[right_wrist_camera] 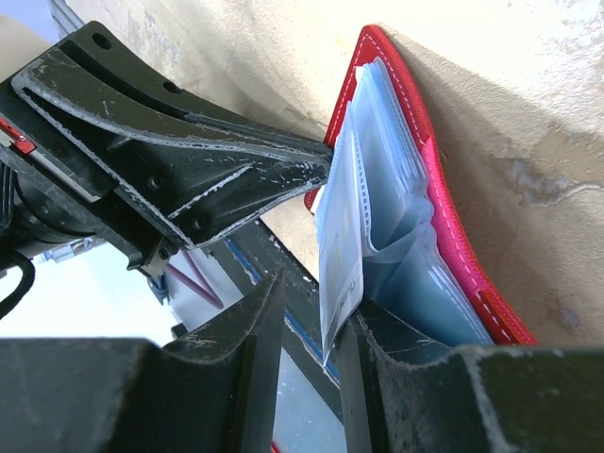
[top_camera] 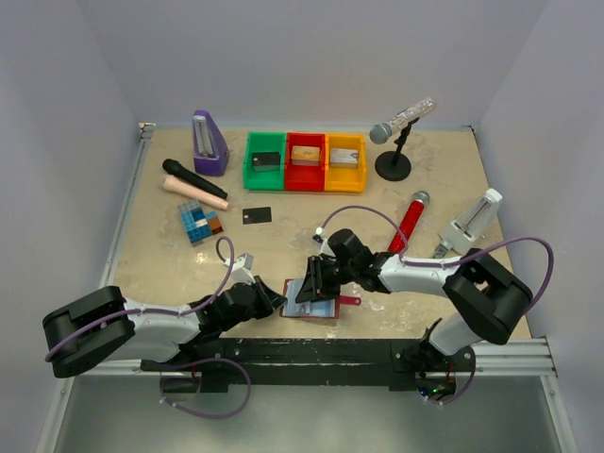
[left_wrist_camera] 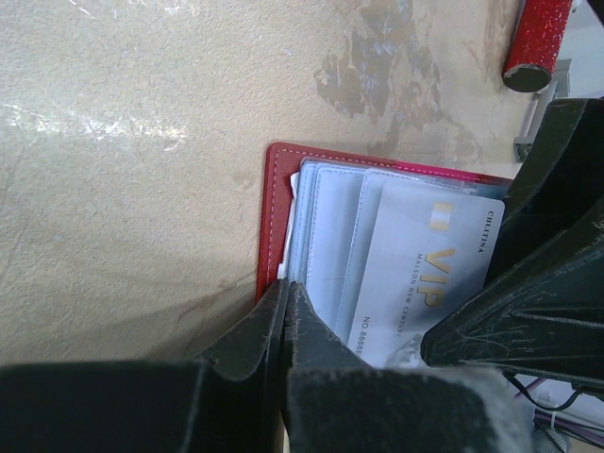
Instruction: Take the credit cards out of the card holder
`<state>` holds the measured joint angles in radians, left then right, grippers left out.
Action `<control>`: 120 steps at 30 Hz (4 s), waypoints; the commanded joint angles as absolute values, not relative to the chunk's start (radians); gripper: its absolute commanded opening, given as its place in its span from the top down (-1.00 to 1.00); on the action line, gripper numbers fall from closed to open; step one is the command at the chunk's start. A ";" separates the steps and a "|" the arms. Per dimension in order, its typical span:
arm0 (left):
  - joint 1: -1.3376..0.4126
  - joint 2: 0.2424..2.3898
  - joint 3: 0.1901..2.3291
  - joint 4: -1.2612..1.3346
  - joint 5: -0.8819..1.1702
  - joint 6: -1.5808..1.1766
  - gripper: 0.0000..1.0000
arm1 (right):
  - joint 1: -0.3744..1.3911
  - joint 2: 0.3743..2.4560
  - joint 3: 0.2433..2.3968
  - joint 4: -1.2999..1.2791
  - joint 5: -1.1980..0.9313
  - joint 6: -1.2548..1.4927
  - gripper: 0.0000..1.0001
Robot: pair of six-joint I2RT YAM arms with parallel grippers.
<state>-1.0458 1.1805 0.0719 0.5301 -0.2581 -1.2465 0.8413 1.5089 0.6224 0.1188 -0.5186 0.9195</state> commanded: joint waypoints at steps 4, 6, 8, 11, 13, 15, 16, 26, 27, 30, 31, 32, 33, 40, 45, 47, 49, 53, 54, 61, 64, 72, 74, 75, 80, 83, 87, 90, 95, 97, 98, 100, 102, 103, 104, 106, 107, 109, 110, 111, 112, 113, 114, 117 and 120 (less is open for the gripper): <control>-1.055 1.206 0.046 0.376 -0.273 -1.241 1.00 | 0.831 1.453 0.632 0.115 -0.508 0.890 0.38; -1.055 1.204 0.043 0.374 -0.276 -1.244 1.00 | 0.828 1.448 0.630 0.110 -0.505 0.887 0.39; -1.055 1.201 0.040 0.373 -0.279 -1.247 1.00 | 0.827 1.447 0.629 0.106 -0.503 0.885 0.39; -1.055 1.195 0.037 0.368 -0.282 -1.250 1.00 | 0.827 1.440 0.627 0.100 -0.499 0.882 0.40; -1.055 1.193 0.034 0.367 -0.285 -1.253 1.00 | 0.825 1.437 0.624 0.095 -0.497 0.881 0.41; -1.055 1.187 0.032 0.362 -0.287 -1.255 1.00 | 0.824 1.434 0.621 0.092 -0.494 0.877 0.42; -1.055 1.183 0.032 0.361 -0.288 -1.255 1.00 | 0.822 1.433 0.621 0.089 -0.492 0.876 0.42; -1.055 1.146 0.029 0.345 -0.293 -1.253 1.00 | 0.816 1.408 0.600 0.074 -0.460 0.868 0.58; -1.055 1.143 0.028 0.344 -0.291 -1.253 1.00 | 0.816 1.410 0.598 0.072 -0.460 0.868 0.60; -1.055 1.132 0.023 0.336 -0.298 -1.255 1.00 | 0.815 1.410 0.595 0.071 -0.459 0.867 0.60; -1.055 1.129 0.021 0.334 -0.299 -1.255 1.00 | 0.813 1.410 0.595 0.071 -0.459 0.867 0.60; -1.055 1.127 0.020 0.334 -0.301 -1.258 1.00 | 0.813 1.410 0.594 0.071 -0.459 0.867 0.61; -1.055 1.124 0.018 0.334 -0.301 -1.259 1.00 | 0.811 1.408 0.591 0.072 -0.459 0.867 0.60; -1.055 1.115 0.012 0.327 -0.307 -1.264 1.00 | 0.807 1.404 0.581 0.071 -0.457 0.867 0.61; -1.055 1.114 0.011 0.328 -0.307 -1.266 1.00 | 0.802 1.393 0.577 0.066 -0.454 0.865 0.65; -1.055 1.114 0.009 0.328 -0.307 -1.266 1.00 | 0.799 1.391 0.574 0.064 -0.453 0.864 0.68; -1.055 1.114 0.009 0.328 -0.307 -1.266 1.00 | 0.798 1.390 0.574 0.061 -0.453 0.864 0.73; -1.055 1.114 0.009 0.327 -0.307 -1.266 1.00 | 0.795 1.385 0.568 0.060 -0.451 0.864 0.77; -1.055 1.112 0.009 0.324 -0.307 -1.267 1.00 | 0.793 1.384 0.568 0.058 -0.449 0.865 0.77; -1.055 1.109 0.014 0.314 -0.310 -1.262 1.00 | 0.785 1.359 0.561 0.045 -0.443 0.861 0.88; -1.055 1.109 0.015 0.313 -0.310 -1.264 1.00 | 0.784 1.351 0.560 0.037 -0.443 0.858 0.98; -1.055 1.101 0.009 0.307 -0.313 -1.267 1.00 | 0.755 1.312 0.563 -0.063 -0.425 0.819 1.00; -1.055 1.088 0.008 0.302 -0.314 -1.266 1.00 | 0.735 1.293 0.564 -0.103 -0.416 0.801 1.00; -1.055 1.077 0.008 0.299 -0.316 -1.264 1.00 | 0.729 1.284 0.568 -0.126 -0.411 0.792 1.00; -1.055 0.967 0.028 0.272 -0.318 -1.184 1.00 | 0.707 1.200 0.617 -0.270 -0.353 0.718 1.00; -1.054 0.890 0.073 0.236 -0.305 -1.111 0.93 | 0.707 1.145 0.669 -0.366 -0.310 0.666 1.00; -1.054 0.793 0.138 0.196 -0.290 -1.034 0.14 | 0.706 1.083 0.716 -0.432 -0.322 0.589 1.00; -1.054 0.715 0.201 0.143 -0.282 -0.983 -0.35 | 0.707 1.039 0.747 -0.457 -0.394 0.497 1.00; -1.048 0.579 0.258 0.119 -0.209 -0.881 -0.58 | 0.710 0.985 0.811 -0.520 -0.654 0.312 1.00; -1.043 0.514 0.259 0.167 -0.129 -0.829 -0.56 | 0.719 0.988 0.854 -0.604 -0.733 0.232 1.00; -1.042 0.491 0.259 0.190 -0.088 -0.804 -0.54 | 0.729 0.992 0.876 -0.653 -0.765 0.198 1.00; -1.039 0.459 0.273 0.221 0.030 -0.758 -0.50 | 0.759 1.002 0.917 -0.734 -0.796 0.143 1.00; -1.039 0.454 0.308 0.212 0.127 -0.717 -0.45 | 0.794 1.014 0.962 -0.802 -0.830 0.106 1.00; -1.039 0.459 0.336 0.198 0.171 -0.697 -0.41 | 0.823 1.022 0.988 -0.831 -0.824 0.092 1.00; -1.039 0.468 0.359 0.175 0.201 -0.681 -0.39 | 0.850 1.029 1.011 -0.854 -0.807 0.080 1.00; -1.039 0.486 0.412 0.129 0.236 -0.657 -0.22 | 0.885 1.051 1.051 -0.903 -0.776 0.058 1.00; -1.039 0.494 0.426 0.114 0.254 -0.643 -0.15 | 0.896 1.061 1.063 -0.916 -0.773 0.051 1.00; -1.039 0.508 0.459 0.086 0.300 -0.623 -0.15 | 0.908 1.081 1.080 -0.936 -0.759 0.046 1.00; -1.039 0.521 0.477 0.075 0.333 -0.614 -0.15 | 0.914 1.089 1.088 -0.943 -0.759 0.045 1.00; -1.039 0.535 0.491 0.071 0.363 -0.608 -0.15 | 0.922 1.097 1.097 -0.953 -0.759 0.043 1.00; -1.039 0.554 0.503 0.068 0.395 -0.606 -0.15 | 0.930 1.101 1.104 -0.959 -0.756 0.041 1.00; -1.039 0.569 0.518 0.066 0.429 -0.603 -0.15 | 0.936 1.109 1.112 -0.963 -0.752 0.041 1.00; -1.039 0.589 0.526 0.066 0.458 -0.603 -0.15 | 0.943 1.111 1.118 -0.968 -0.750 0.038 1.00; -1.039 0.638 0.549 0.061 0.521 -0.598 -0.12 | 0.957 1.121 1.138 -0.980 -0.741 0.037 1.00; -1.039 0.679 0.571 0.046 0.548 -0.586 -0.09 | 0.972 1.130 1.166 -0.997 -0.726 0.037 1.00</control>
<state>-1.0409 0.6365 0.5114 0.0731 0.4389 -0.6304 0.9527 1.1305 1.0908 -0.9596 -0.7425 0.0628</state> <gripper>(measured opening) 0.557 0.011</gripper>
